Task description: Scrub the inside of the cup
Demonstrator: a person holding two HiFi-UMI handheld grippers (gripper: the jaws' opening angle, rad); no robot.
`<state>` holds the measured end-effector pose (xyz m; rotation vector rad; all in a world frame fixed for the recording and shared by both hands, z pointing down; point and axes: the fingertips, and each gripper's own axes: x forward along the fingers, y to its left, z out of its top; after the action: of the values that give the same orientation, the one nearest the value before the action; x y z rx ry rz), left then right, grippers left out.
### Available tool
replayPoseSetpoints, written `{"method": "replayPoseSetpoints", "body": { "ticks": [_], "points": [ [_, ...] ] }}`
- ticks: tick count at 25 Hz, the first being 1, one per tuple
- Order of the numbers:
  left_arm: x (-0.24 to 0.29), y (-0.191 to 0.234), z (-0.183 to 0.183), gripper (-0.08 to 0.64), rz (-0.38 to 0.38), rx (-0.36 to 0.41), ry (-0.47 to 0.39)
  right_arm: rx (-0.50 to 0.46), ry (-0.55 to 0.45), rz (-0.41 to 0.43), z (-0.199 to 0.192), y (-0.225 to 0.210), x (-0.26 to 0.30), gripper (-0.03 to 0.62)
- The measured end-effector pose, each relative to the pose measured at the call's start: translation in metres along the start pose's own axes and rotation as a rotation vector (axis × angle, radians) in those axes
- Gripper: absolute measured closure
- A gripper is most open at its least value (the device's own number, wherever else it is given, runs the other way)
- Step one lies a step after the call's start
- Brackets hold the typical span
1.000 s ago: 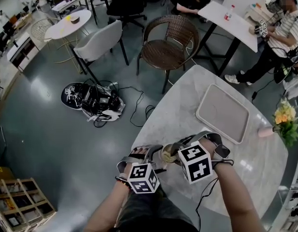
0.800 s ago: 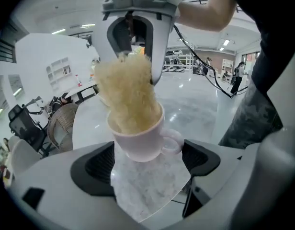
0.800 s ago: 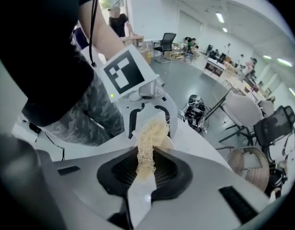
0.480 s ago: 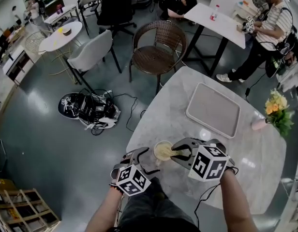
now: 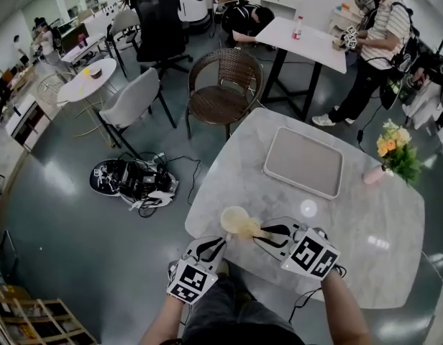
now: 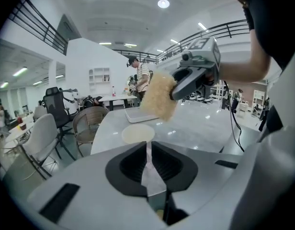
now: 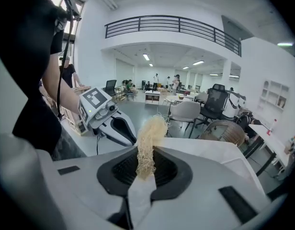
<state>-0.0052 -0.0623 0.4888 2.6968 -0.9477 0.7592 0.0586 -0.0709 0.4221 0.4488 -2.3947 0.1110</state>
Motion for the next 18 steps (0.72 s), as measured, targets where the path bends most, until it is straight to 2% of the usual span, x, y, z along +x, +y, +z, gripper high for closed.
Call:
{"method": "replayPoseSetpoints", "body": {
  "ticks": [3,8,13,18],
  "points": [
    [-0.006,-0.007,0.010,0.540,0.040,-0.012,-0.026,0.034,-0.040,-0.032,0.000,0.012,-0.009,0.529],
    [-0.013,-0.031,0.017,0.541,0.076,-0.045,-0.057,0.074,-0.091,-0.072,-0.004,0.031,-0.027,0.529],
    [-0.028,-0.047,0.018,0.541,0.132,-0.116,-0.099,0.099,-0.130,-0.086,-0.009,0.055,-0.039,0.529],
    [-0.040,-0.066,0.016,0.541,0.173,-0.126,-0.101,0.111,-0.150,-0.098,-0.016,0.075,-0.054,0.529]
  ]
}}
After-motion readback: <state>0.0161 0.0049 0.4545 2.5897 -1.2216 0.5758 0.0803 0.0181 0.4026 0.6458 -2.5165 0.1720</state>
